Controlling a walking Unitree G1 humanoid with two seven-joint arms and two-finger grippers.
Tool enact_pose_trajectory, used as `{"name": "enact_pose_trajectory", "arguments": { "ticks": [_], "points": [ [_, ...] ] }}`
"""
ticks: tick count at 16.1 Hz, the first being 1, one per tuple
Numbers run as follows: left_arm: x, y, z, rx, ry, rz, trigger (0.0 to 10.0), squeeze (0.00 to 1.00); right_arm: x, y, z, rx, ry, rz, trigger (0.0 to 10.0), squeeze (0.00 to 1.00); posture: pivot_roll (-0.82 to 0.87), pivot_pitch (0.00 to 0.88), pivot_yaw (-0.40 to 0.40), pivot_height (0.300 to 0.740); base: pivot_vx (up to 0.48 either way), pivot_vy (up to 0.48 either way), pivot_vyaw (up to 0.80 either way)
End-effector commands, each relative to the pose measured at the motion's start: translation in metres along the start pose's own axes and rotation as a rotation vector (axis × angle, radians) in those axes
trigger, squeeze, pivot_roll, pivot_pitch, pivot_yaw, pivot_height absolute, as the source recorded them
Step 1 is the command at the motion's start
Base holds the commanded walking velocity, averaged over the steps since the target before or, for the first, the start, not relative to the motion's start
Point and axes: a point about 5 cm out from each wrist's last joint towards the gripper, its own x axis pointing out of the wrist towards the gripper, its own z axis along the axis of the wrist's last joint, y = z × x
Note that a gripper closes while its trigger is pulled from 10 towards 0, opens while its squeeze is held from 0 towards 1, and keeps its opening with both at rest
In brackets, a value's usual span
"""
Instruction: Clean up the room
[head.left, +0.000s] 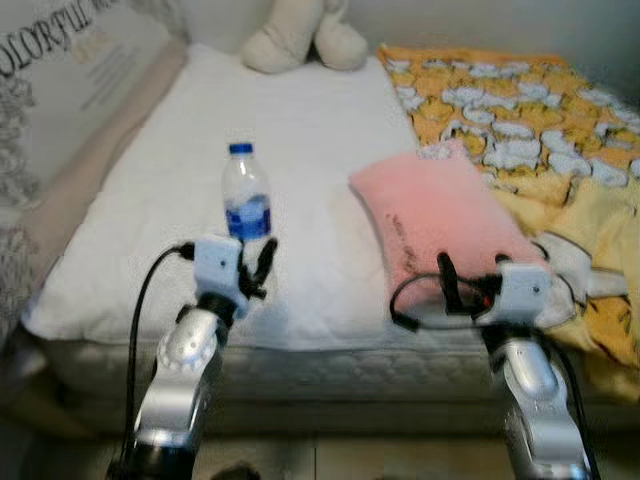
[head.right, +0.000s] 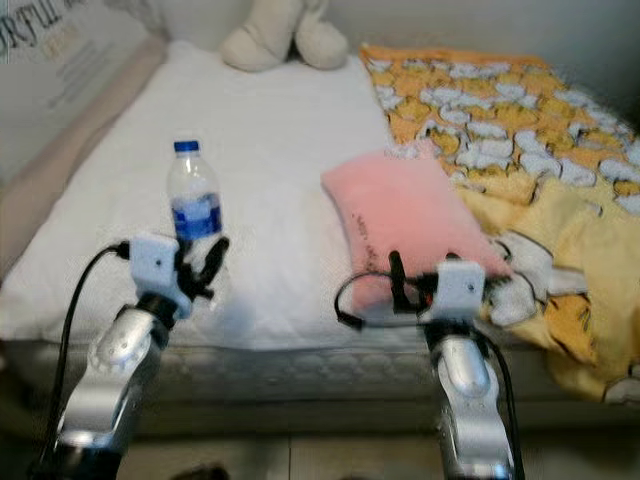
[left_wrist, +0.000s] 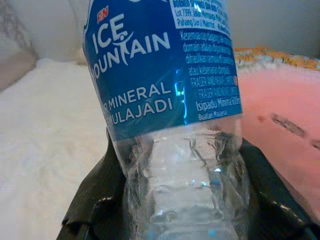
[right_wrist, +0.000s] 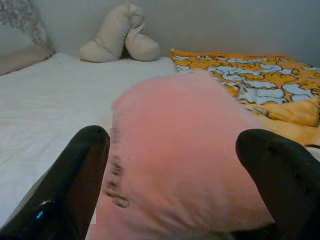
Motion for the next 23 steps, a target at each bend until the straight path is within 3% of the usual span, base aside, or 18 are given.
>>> {"name": "enact_pose_trajectory", "arguments": {
  "ticks": [1, 5, 9, 15, 20, 23],
  "points": [
    [0.003, -0.002, -0.005, -0.01, 0.034, 0.001, 10.0, 0.0, -0.004, -0.005, -0.006, 0.008, 0.033, -0.012, 10.0, 0.0, -0.13, 0.0, 0.017, 0.74, 0.0, -0.48, 0.0],
    [0.003, 0.005, -0.005, -0.01, 0.05, 0.039, 10.0, 0.0, -0.007, -0.001, -0.011, 0.022, 0.056, 0.005, 10.0, 0.0, -0.13, 0.0, 0.035, 0.74, 0.0, -0.205, 0.39],
    [0.004, 0.003, -0.007, -0.006, 0.059, 0.009, 10.0, 0.0, -0.011, -0.001, -0.019, 0.027, 0.085, 0.008, 10.0, 0.0, -0.13, 0.0, 0.03, 0.74, 0.0, 0.0, 0.48],
    [-0.002, -0.006, -0.015, -0.019, 0.095, -0.035, 10.0, 0.0, -0.01, -0.005, -0.02, 0.053, 0.101, 0.023, 10.0, 0.0, -0.13, 0.0, 0.021, 0.74, -0.284, 0.389, 0.45],
    [-0.006, -0.01, -0.02, -0.007, 0.102, -0.028, 10.0, 0.0, -0.01, -0.007, -0.022, 0.067, 0.117, 0.027, 10.0, 0.0, -0.13, 0.0, 0.017, 0.74, -0.479, 0.0, 0.42],
    [0.0, -0.011, -0.024, 0.085, 0.14, -0.029, 10.0, 0.0, -0.01, -0.006, -0.024, 0.063, 0.127, 0.034, 10.0, 0.01, -0.13, 0.0, 0.011, 0.74, -0.156, -0.32, 0.42]
  ]
}}
